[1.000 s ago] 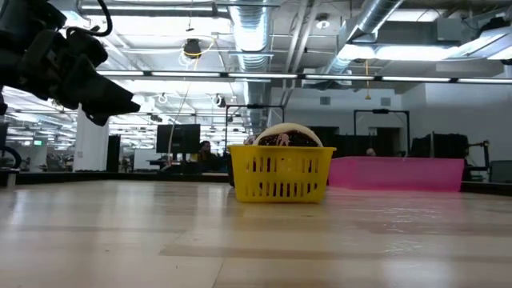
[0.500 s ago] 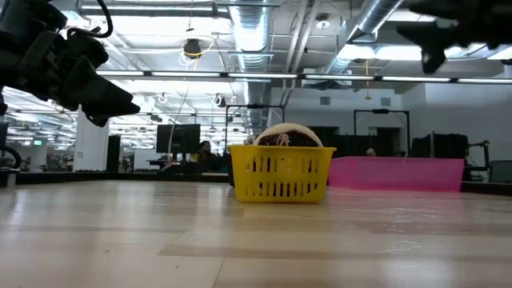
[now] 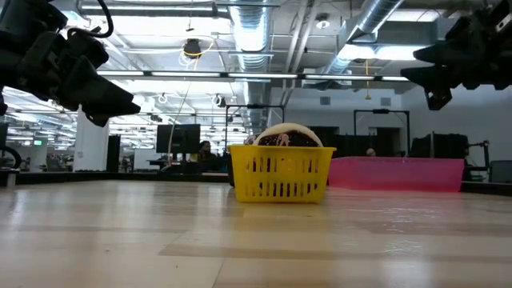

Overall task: Pick & Place Food Item
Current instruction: Return to Home Position

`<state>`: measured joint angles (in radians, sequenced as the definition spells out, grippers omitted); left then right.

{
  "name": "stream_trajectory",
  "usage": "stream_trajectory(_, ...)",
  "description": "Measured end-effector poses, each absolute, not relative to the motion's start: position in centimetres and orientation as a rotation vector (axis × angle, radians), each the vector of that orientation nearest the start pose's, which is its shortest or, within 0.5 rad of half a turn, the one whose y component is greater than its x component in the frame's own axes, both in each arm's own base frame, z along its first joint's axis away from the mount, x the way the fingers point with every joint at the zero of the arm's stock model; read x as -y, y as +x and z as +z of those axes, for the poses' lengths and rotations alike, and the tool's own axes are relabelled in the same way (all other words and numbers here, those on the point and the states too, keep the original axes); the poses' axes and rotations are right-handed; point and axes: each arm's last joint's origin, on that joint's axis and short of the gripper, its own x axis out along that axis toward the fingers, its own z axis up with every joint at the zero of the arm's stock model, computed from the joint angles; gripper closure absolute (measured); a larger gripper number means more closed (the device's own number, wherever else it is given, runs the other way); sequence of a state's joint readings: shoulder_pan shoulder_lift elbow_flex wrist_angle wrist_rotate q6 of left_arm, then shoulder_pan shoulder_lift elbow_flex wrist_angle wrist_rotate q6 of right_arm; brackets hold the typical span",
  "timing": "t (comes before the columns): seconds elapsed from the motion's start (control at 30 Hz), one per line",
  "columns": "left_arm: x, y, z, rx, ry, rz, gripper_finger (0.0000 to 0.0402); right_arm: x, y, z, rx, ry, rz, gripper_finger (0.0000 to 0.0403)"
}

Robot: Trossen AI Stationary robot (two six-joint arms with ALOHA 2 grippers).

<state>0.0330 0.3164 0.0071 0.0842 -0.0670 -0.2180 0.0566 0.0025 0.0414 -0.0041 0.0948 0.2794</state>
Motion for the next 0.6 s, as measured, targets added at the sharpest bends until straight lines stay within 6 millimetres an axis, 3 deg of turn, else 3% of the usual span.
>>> stream_trajectory(0.33,-0.57,11.49,14.68,-0.212,-0.213,0.124,0.0234,-0.29,9.79,16.81,0.027,0.154,-0.032,0.0232)
stream_trajectory(0.6,-0.57,11.49,14.68,-0.212,-0.213,0.123,0.0234,-0.29,9.77,16.81,0.03,0.183,-0.031,0.0232)
